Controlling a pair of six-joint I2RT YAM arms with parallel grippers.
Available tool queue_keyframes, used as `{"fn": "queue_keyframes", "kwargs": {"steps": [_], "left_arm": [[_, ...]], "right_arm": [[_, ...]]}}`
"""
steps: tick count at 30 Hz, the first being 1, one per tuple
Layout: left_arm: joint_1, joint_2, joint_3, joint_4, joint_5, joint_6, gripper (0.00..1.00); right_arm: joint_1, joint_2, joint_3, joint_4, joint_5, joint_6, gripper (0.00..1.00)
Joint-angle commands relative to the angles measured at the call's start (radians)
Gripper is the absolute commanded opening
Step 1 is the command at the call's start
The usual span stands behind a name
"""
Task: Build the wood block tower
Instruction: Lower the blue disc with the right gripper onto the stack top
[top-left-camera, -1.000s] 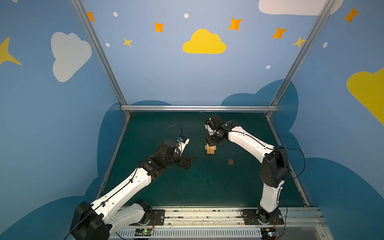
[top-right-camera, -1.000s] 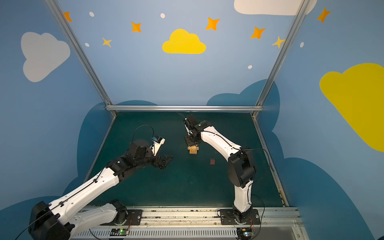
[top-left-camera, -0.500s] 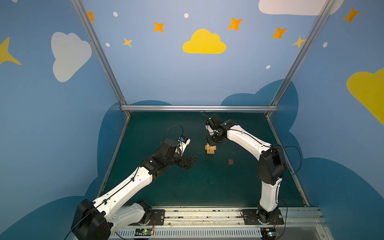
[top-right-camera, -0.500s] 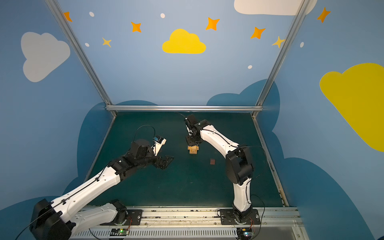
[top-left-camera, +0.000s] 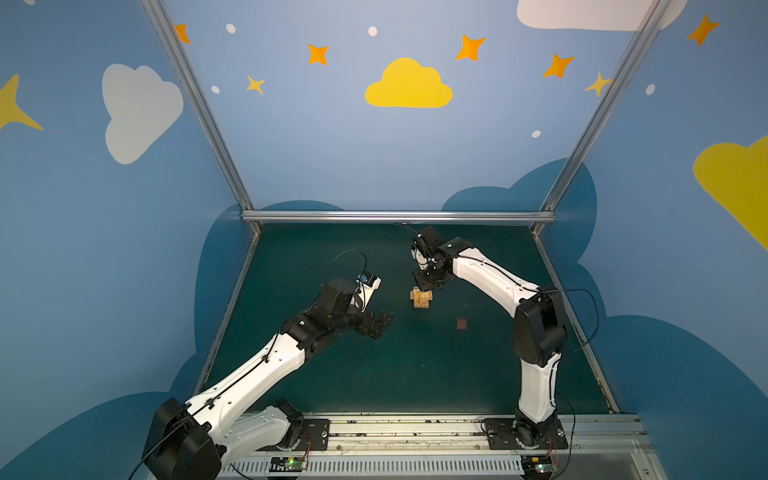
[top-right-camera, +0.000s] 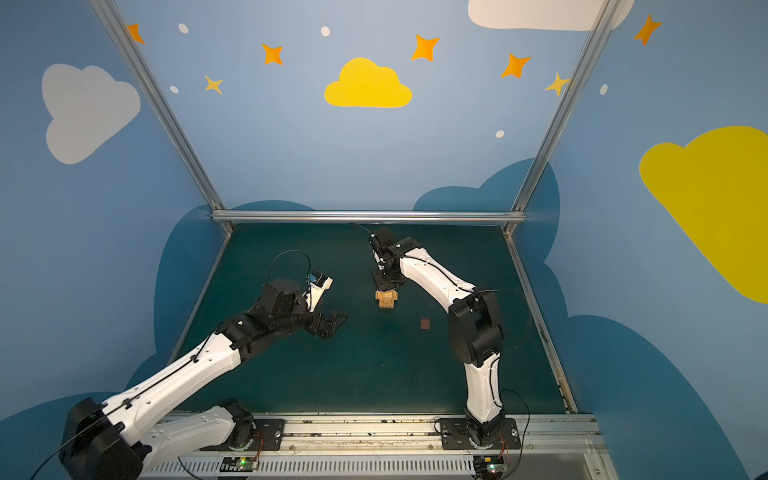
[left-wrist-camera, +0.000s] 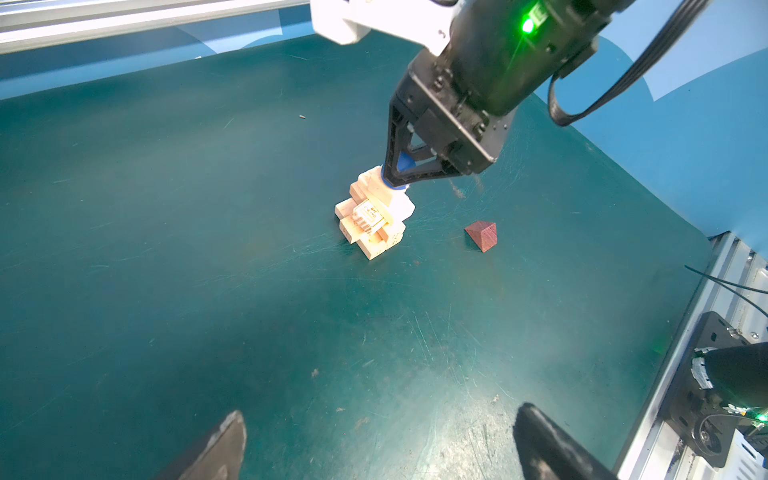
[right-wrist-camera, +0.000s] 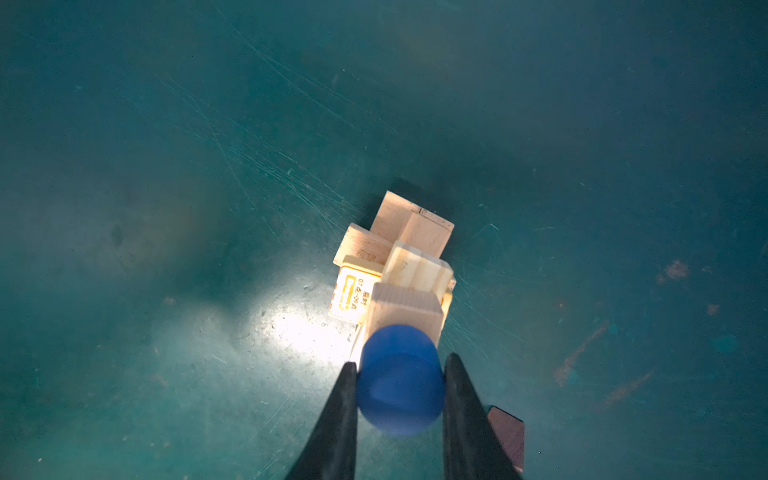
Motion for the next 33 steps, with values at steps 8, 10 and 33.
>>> {"fn": "queue_keyframes", "kwargs": {"steps": [8,10,33], "left_arm": [[-0.002,0.013,0.007,0.020,0.008,-0.001,1.00],[-0.002,0.015,0.007,0.019,0.008,-0.002,1.00],[-0.002,0.026,0.005,0.026,0.008,-0.013,1.00]], "right_arm": [[-0.007,0.019,0.051,-0.038,0.017,-0.012,0.24],[-0.007,0.023,0.056,-0.045,0.018,-0.014,0.25],[-0.006,0.038,0.068,-0.057,0.032,-0.023,0.36]]}}
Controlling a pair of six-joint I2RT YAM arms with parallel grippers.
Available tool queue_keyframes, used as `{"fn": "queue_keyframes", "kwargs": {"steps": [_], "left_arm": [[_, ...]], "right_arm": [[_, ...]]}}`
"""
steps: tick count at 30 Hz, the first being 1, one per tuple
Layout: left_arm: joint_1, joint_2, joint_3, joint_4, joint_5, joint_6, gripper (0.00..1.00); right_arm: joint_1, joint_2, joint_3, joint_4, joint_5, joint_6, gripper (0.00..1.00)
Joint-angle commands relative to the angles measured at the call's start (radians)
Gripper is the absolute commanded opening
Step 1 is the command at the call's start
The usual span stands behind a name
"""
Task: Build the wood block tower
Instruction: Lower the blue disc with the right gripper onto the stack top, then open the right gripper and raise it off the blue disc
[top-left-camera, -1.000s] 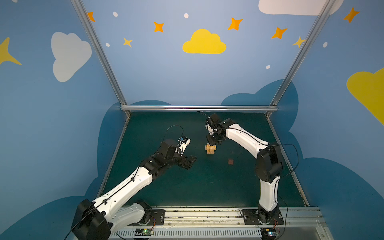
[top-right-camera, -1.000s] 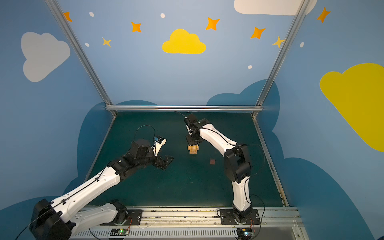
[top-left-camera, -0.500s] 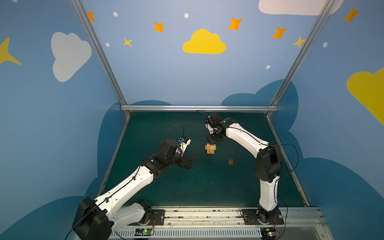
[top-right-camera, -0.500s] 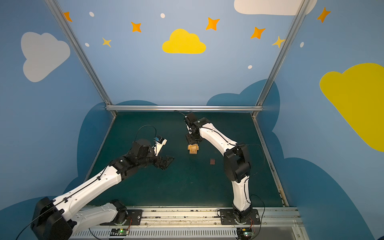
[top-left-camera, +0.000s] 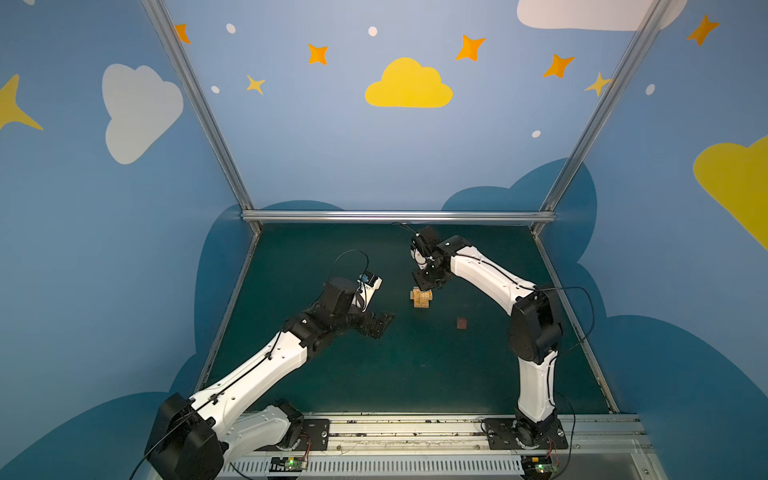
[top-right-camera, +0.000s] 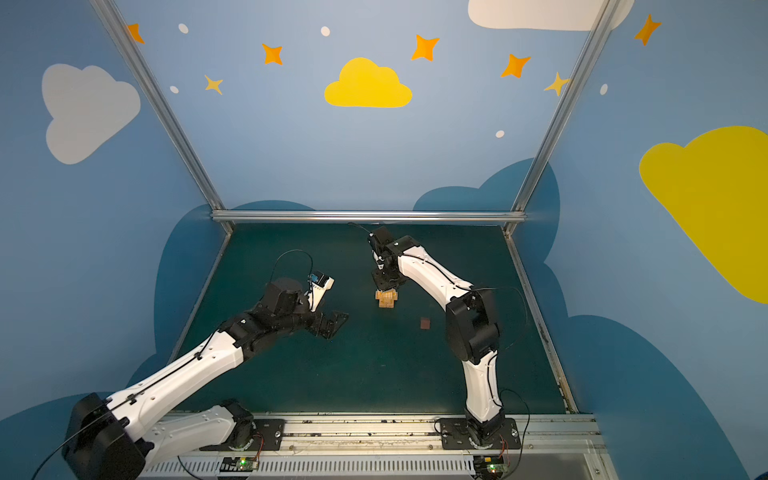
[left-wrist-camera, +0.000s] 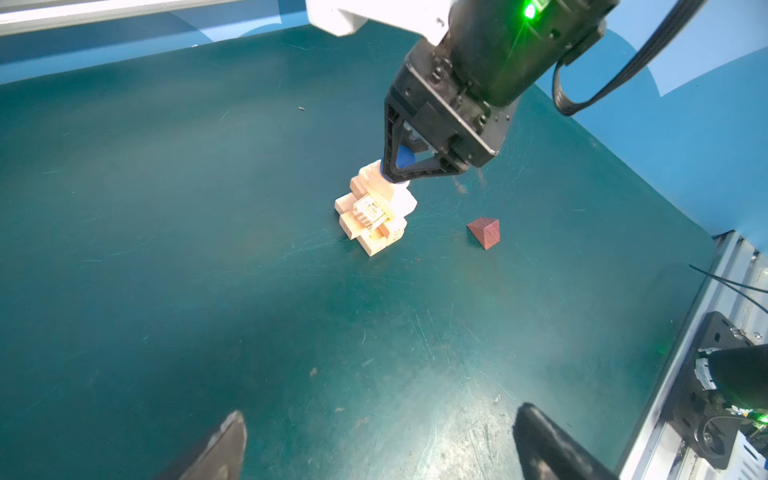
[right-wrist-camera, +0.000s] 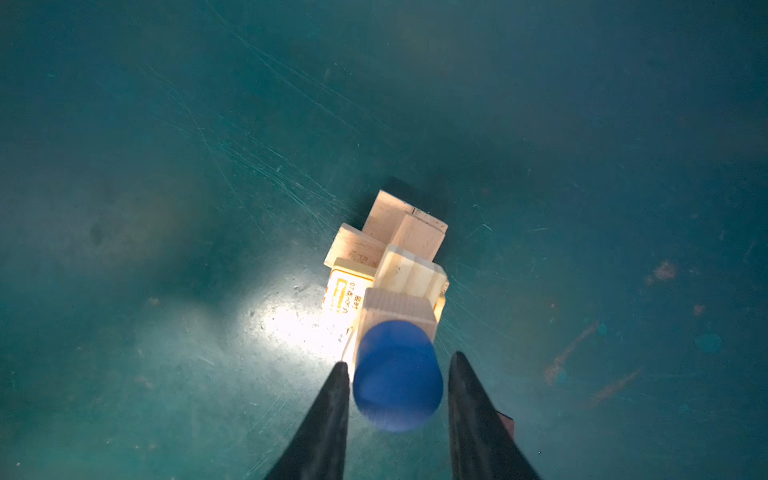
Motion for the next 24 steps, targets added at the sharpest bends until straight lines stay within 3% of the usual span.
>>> {"fn": "queue_keyframes", "kwargs": {"steps": [1,10,24], "left_arm": [[-0.002,0.003,0.005,0.018,0.006,-0.004,1.00],[-0.001,0.000,0.000,0.024,-0.003,0.000,1.00],[0.000,-0.022,-0.008,0.038,-0.006,0.010,1.00]], "right_arm": [[-0.006,0.013,0.031,-0.023,0.016,-0.008,0.36],[-0.004,-0.026,0.034,-0.019,0.022,0.002,0.40],[0.018,-0.212,0.012,-0.012,0.051,0.019,0.46]]}}
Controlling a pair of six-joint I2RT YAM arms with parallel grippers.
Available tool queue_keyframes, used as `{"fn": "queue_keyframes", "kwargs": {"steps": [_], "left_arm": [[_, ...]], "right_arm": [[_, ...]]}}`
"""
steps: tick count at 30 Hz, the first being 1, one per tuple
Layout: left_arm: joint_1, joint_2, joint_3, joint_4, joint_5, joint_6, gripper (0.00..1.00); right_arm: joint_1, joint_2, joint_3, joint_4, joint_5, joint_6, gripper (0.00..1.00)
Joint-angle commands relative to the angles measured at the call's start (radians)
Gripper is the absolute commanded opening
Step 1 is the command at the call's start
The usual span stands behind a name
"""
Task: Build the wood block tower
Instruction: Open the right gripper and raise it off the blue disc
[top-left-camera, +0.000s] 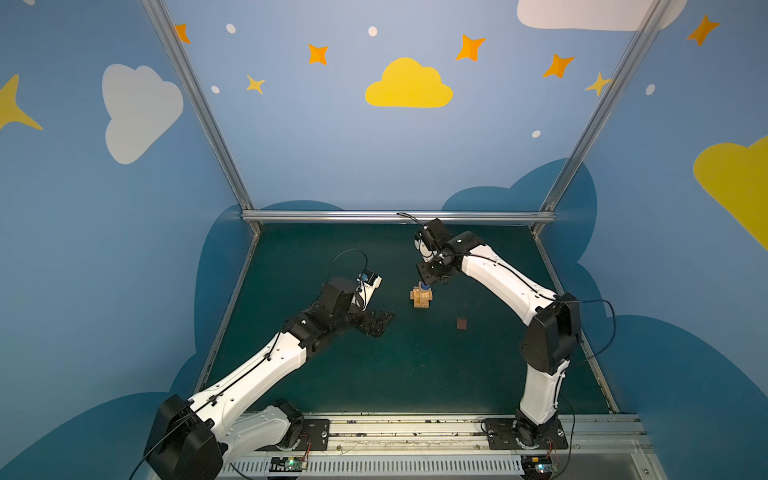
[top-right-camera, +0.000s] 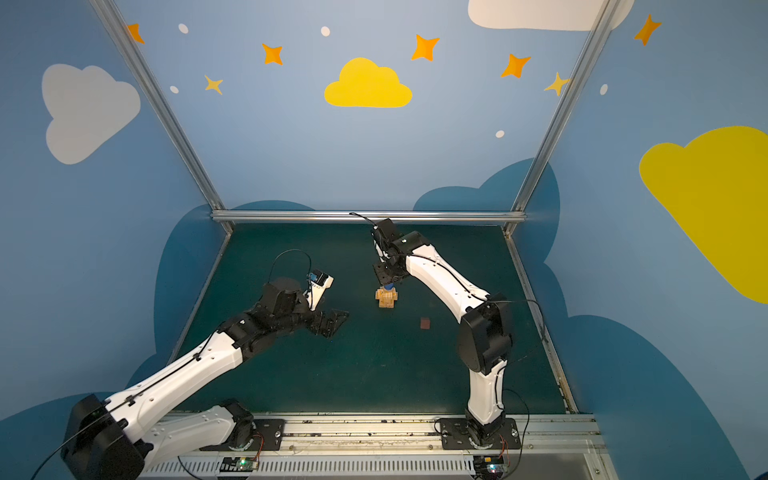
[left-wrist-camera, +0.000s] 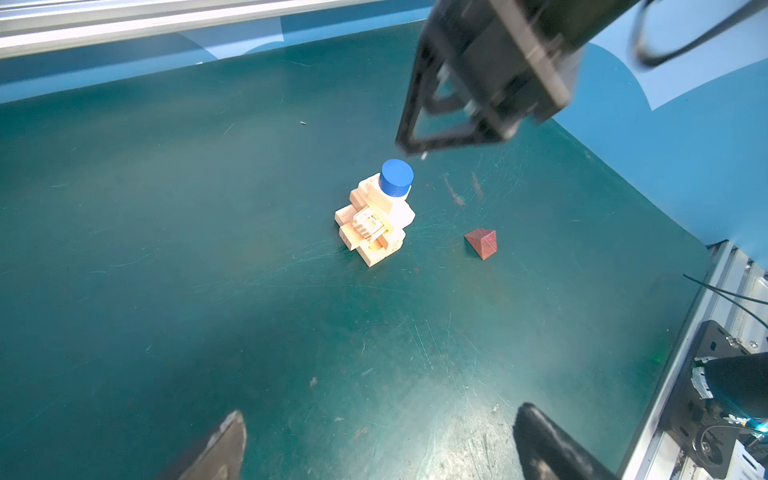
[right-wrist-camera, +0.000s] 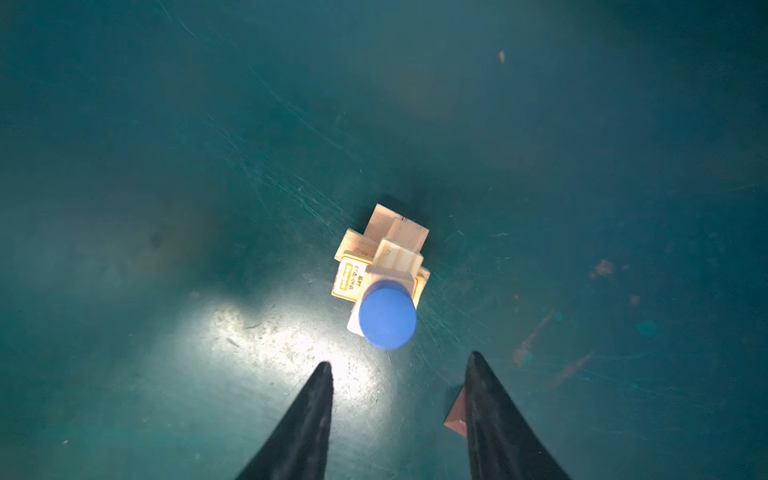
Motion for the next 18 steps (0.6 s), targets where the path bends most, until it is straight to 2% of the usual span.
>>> {"fn": "queue_keyframes", "kwargs": {"steps": [1,6,12,18], "left_arm": [[0.000,-0.012,-0.004,0.015,-0.002,0.013,1.00],[-0.002,-0.006,0.011,-0.018,0.050,0.022,1.00],[-0.044,0.020,0.014,-0.066,0.153,0.085,1.00],[-0.092,0.080,0.047,-0.104,0.177,0.113,1.00]], "right_arm": [[0.001,-0.097,-0.016,0.009,0.039,0.010,0.47],[-0.040,-0.247,-0.207,0.099,0.105,0.040,0.48],[-0.152,-0.369,-0.452,0.168,0.052,0.126,0.48],[-0.208,-0.379,-0.623,0.243,0.005,0.214,0.48]]}}
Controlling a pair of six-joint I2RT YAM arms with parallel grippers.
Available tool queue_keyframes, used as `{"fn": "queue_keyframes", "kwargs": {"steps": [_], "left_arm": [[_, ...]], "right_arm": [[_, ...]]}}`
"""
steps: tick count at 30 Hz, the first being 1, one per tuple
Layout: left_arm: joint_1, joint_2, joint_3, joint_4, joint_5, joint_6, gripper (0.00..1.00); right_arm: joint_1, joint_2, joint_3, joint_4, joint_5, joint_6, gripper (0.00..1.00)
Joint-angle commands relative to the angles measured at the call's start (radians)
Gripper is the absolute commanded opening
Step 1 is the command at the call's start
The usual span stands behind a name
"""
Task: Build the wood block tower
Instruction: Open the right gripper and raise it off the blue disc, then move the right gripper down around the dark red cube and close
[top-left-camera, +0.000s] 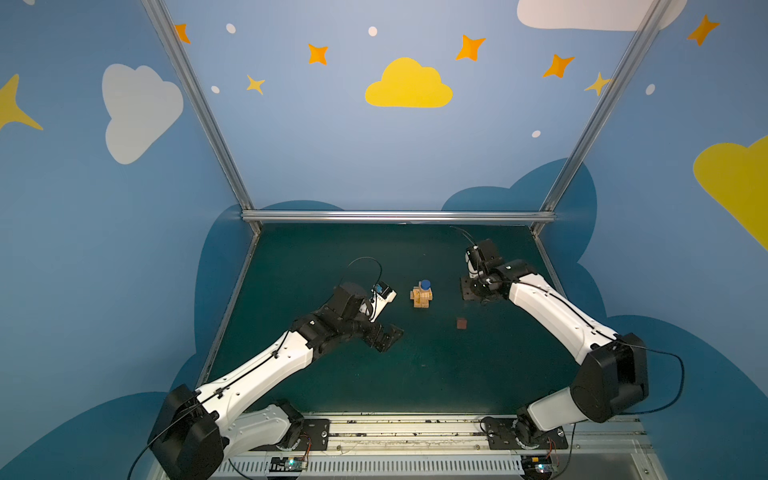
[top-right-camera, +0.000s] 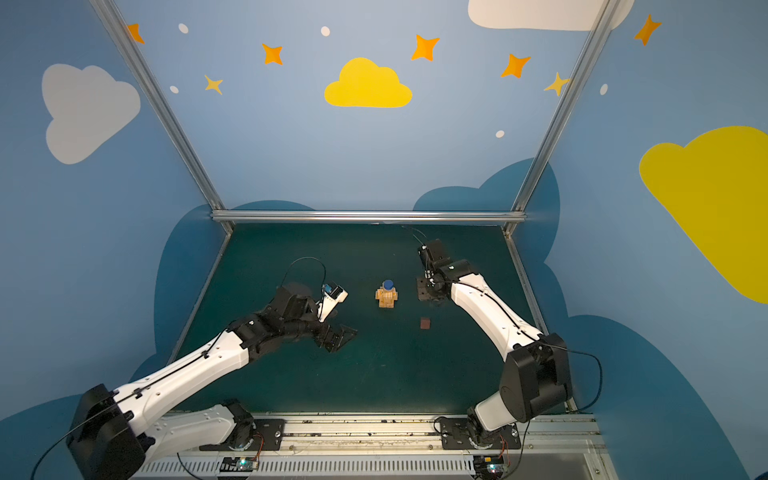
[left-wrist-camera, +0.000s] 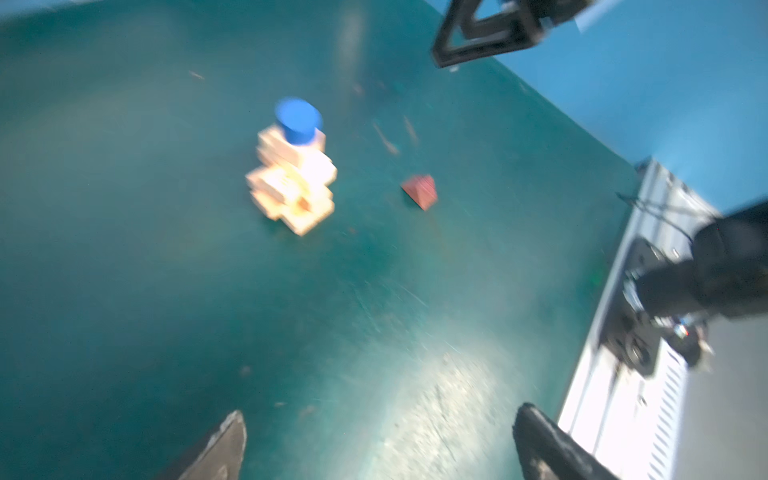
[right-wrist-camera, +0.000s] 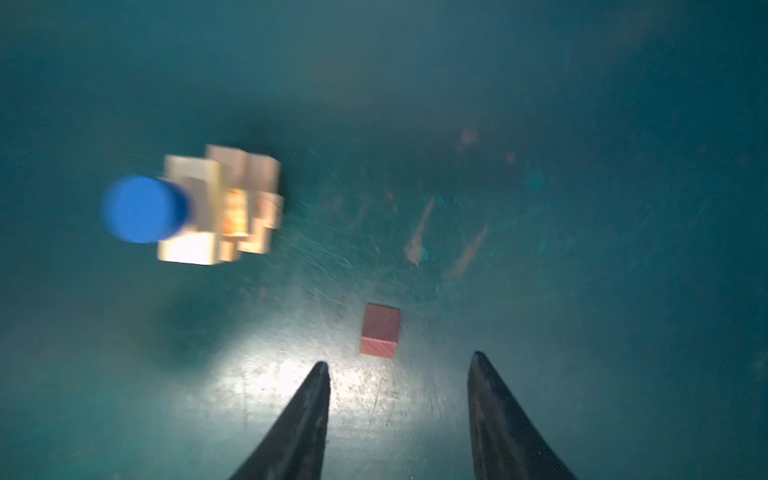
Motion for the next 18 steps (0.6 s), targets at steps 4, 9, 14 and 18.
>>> {"fn": "queue_keyframes", "kwargs": {"steps": [4,9,14,18], "left_arm": [[-0.024,0.044,0.050,-0.062,0.068,0.056,1.00],[-0.036,0.031,0.043,-0.074,0.057,0.077,1.00],[-0.047,0.019,0.038,-0.087,0.038,0.096,1.00],[-0.056,0.006,0.024,-0.079,0.004,0.100,1.00]], "right_arm": [[-0.012,0.026,-0.112,0.107,-0.058,0.114,0.46],[-0.011,0.086,-0.152,0.166,-0.094,0.142,0.43],[-0.011,0.140,-0.170,0.190,-0.091,0.147,0.42],[-0.012,0.156,-0.184,0.200,-0.084,0.152,0.42]]}}
